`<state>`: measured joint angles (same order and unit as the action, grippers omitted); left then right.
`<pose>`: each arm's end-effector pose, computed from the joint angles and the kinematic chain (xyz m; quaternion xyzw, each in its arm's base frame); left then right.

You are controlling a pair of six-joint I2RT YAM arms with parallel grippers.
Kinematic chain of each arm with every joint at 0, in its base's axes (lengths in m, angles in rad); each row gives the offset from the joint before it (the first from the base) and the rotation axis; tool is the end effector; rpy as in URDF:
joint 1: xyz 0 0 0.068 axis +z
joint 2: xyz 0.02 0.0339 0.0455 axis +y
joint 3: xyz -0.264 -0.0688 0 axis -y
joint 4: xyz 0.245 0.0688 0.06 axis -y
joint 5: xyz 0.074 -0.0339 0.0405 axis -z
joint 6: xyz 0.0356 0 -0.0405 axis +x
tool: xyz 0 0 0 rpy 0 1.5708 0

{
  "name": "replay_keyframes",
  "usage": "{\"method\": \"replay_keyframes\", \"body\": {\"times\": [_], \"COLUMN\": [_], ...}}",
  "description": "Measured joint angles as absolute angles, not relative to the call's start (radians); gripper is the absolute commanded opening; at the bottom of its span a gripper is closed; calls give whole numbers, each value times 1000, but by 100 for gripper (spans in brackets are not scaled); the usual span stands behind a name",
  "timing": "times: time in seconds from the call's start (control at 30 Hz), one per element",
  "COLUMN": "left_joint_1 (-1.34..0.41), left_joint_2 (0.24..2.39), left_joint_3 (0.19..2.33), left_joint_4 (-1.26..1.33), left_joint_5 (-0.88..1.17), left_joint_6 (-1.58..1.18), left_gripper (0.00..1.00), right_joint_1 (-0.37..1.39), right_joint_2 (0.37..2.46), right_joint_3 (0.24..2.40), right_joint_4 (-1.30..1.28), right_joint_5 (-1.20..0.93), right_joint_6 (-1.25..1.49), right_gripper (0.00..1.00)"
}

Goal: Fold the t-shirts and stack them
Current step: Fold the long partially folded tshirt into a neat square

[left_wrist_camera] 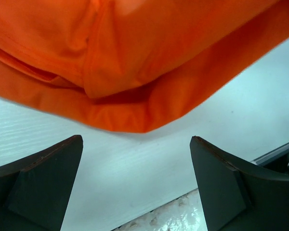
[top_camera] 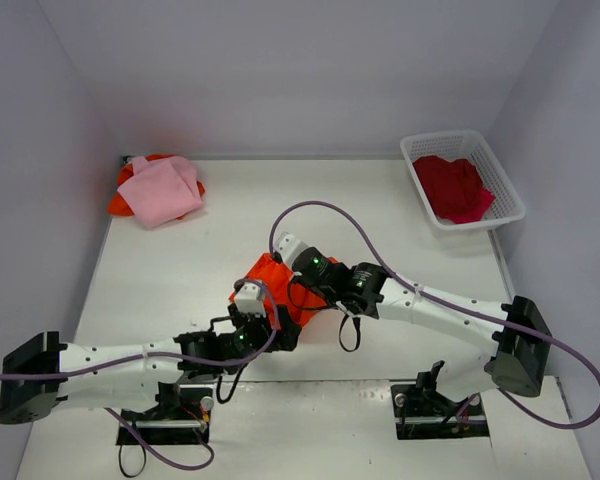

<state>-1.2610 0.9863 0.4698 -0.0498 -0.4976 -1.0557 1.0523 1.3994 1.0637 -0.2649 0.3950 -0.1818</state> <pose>0.0789 -0.1909 0.2084 -0.0309 0.8572 -0.3409 0.3848 0.1676 0.2661 0.2892 -0.4273 0.7604 0.0354 0.4878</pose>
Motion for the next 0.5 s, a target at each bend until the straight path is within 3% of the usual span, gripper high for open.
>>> {"method": "replay_keyframes", "body": {"times": [0.23, 0.5], "left_joint_1": [-1423, -1488], "left_joint_2": [1036, 1177], "left_joint_3": [398, 398], "left_joint_4": [151, 307], "left_joint_5": [-584, -664], "left_joint_6": [-958, -873], "left_gripper": [88, 88], "right_joint_1": [1052, 1047], "right_joint_2": [1399, 1399], "right_joint_3": [1064, 1065], "right_joint_4": [-264, -264], "right_joint_5": [395, 394], "right_joint_6": [-185, -184], "right_gripper": [0, 0]}}
